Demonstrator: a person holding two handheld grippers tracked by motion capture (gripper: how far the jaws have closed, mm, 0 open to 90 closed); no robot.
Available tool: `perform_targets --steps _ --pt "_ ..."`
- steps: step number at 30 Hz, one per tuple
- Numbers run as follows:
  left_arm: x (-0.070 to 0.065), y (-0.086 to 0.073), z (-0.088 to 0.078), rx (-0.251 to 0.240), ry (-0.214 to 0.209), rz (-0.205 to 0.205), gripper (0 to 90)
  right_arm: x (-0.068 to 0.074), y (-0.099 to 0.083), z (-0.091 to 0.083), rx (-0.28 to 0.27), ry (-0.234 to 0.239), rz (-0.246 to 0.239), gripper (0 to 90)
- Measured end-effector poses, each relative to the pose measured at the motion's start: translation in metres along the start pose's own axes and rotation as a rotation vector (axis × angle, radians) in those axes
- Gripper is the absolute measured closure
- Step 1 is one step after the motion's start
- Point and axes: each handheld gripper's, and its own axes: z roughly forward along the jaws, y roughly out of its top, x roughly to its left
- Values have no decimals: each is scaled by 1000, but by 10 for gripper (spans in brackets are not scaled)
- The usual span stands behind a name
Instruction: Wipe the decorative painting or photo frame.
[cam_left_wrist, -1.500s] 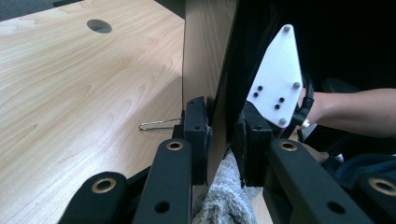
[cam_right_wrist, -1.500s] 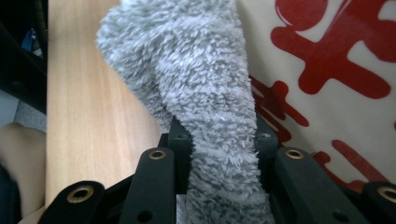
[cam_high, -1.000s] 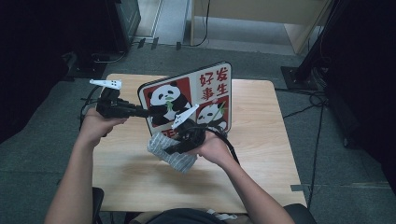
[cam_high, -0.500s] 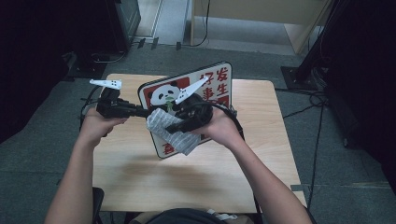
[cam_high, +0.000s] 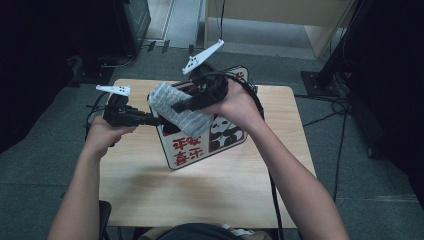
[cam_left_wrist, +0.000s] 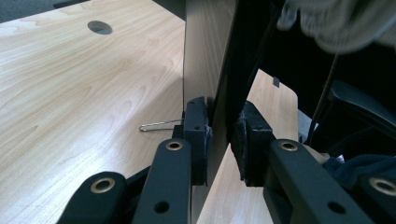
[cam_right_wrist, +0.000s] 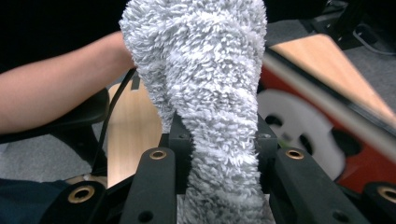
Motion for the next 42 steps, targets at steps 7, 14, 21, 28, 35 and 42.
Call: perform_targets --steps 7,14,21,28,35,42 --pt "0 0 0 -2 2 3 771 -7 36 -14 -33 -50 -19 702" --pt "-1 0 0 -3 5 8 772 -19 65 -7 -15 -109 -21 700" --pt "-1 1 0 -4 9 13 773 -27 72 22 32 -100 -3 700" --pt "0 1 1 -6 13 17 774 -34 67 44 72 -93 12 700" --pt "-1 1 1 -7 14 13 776 -40 63 46 86 -100 47 695" --pt "-1 1 2 -2 15 20 779 -45 60 45 85 -89 71 691"
